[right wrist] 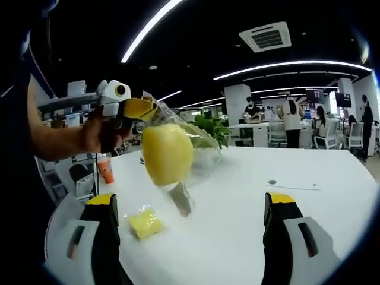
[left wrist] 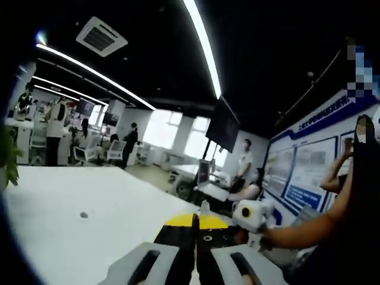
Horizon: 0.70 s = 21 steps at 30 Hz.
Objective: Compare the silicone blocks by pressing each to a similar depth, holding the contact briefly, and releasing to observe deformation and rebound differences across the visible hardness samples.
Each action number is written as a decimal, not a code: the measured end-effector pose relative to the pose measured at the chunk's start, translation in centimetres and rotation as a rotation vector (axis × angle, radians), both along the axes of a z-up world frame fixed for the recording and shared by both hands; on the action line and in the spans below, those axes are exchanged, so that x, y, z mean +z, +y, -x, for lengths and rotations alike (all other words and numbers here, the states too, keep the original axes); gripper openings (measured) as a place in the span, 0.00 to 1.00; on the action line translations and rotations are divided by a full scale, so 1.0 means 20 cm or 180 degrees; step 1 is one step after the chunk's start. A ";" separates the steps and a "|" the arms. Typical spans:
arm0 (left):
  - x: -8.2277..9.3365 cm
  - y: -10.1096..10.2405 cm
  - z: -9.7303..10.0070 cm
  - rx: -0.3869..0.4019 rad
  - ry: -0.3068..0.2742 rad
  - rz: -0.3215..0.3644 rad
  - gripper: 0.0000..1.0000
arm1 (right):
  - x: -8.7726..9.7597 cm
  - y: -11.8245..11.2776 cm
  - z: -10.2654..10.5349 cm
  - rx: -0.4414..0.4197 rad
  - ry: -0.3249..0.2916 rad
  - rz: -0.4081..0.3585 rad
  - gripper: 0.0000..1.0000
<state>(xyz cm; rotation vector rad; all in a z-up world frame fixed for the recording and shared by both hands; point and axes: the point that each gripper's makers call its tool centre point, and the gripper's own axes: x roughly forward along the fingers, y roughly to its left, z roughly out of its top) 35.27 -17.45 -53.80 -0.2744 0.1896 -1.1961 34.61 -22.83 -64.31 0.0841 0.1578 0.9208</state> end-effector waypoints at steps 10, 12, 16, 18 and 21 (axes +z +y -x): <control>0.03 -0.03 0.05 -0.0100 0.0024 0.0082 0.00 | 0.02 0.09 0.02 0.0149 -0.0130 -0.0161 0.79; 0.03 -0.04 0.06 -0.0124 0.0026 0.0079 0.00 | 0.05 0.10 0.02 0.0157 -0.0172 -0.0202 0.76; 0.03 -0.06 0.08 -0.0171 0.0039 0.0078 0.00 | 0.10 0.12 0.03 0.0206 -0.0278 -0.0216 0.68; 0.03 -0.07 0.09 -0.0195 0.0051 0.0091 0.00 | 0.14 0.12 0.03 0.0215 -0.0335 -0.0278 0.63; 0.04 -0.08 0.10 -0.0224 0.0082 0.0143 0.00 | 0.18 0.13 0.03 0.0249 -0.0331 -0.0413 0.55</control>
